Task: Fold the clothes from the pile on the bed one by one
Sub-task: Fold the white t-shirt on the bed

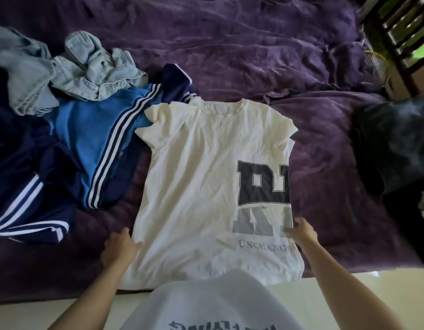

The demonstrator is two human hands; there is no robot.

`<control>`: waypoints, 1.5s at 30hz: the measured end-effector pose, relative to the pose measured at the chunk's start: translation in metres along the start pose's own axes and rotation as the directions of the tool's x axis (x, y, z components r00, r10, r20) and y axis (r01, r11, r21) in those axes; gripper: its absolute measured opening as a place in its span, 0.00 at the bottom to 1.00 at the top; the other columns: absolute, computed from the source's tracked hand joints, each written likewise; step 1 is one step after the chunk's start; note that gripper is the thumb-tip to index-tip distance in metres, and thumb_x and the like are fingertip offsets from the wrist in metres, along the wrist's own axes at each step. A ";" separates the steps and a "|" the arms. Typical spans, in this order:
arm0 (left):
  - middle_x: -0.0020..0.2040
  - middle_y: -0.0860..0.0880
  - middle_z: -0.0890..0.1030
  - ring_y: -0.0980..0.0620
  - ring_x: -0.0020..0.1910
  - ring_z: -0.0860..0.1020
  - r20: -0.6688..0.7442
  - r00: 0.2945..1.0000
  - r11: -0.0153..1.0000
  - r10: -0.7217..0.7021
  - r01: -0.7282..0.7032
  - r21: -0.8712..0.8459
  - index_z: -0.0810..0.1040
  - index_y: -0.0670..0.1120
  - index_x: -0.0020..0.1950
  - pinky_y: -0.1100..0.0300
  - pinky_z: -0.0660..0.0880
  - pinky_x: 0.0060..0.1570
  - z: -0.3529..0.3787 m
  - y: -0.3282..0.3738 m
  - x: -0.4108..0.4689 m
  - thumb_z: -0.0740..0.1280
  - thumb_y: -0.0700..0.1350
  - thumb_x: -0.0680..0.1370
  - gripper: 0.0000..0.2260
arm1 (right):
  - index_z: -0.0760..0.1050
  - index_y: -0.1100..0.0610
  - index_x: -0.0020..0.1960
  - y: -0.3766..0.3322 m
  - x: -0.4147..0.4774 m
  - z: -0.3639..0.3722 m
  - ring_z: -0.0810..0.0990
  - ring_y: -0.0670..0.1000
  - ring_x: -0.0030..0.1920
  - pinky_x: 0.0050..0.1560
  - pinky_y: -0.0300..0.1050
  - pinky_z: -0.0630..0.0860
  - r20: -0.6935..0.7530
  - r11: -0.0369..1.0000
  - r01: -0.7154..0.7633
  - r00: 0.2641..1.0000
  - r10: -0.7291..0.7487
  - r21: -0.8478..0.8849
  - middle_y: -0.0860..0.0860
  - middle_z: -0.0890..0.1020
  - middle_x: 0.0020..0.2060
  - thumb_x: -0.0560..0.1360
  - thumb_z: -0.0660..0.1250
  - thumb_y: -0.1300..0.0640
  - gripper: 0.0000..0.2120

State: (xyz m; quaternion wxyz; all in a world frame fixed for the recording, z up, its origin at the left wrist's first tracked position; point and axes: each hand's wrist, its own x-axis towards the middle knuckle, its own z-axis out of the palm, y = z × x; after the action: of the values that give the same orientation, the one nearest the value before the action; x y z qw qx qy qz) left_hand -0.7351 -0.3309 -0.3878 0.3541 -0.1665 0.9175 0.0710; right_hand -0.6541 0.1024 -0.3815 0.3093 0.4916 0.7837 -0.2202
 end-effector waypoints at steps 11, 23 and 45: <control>0.63 0.42 0.69 0.43 0.59 0.70 -0.080 0.943 0.942 0.324 -0.330 -0.068 0.67 0.43 0.65 0.50 0.72 0.53 -0.053 0.165 0.052 0.62 0.47 0.78 0.17 | 0.71 0.58 0.63 -0.104 0.073 -0.057 0.76 0.57 0.54 0.51 0.46 0.69 -0.082 0.935 0.166 0.986 -0.148 0.313 0.58 0.76 0.54 0.74 0.68 0.56 0.19; 0.67 0.44 0.69 0.46 0.65 0.69 -0.044 0.922 0.878 0.384 -0.380 -0.291 0.66 0.46 0.71 0.50 0.70 0.61 -0.045 0.251 0.101 0.63 0.47 0.79 0.21 | 0.72 0.65 0.50 -0.162 0.183 -0.089 0.72 0.53 0.41 0.38 0.45 0.67 -0.106 0.693 0.026 0.992 0.073 0.721 0.58 0.73 0.42 0.74 0.65 0.62 0.07; 0.63 0.44 0.73 0.48 0.60 0.73 0.027 0.956 0.899 0.293 -0.266 -0.349 0.73 0.43 0.64 0.59 0.68 0.53 -0.034 0.211 0.098 0.61 0.42 0.79 0.14 | 0.72 0.61 0.37 -0.168 0.134 -0.086 0.72 0.55 0.35 0.36 0.46 0.66 -0.732 0.752 0.628 0.605 -0.313 0.198 0.58 0.76 0.35 0.65 0.54 0.68 0.09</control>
State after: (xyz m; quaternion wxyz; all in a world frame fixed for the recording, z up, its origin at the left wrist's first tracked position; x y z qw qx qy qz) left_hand -0.8992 -0.1675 -0.4264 0.3417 -0.0889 0.8910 0.2855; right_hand -0.8733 0.1730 -0.4071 -0.1771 0.3604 0.8728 -0.2776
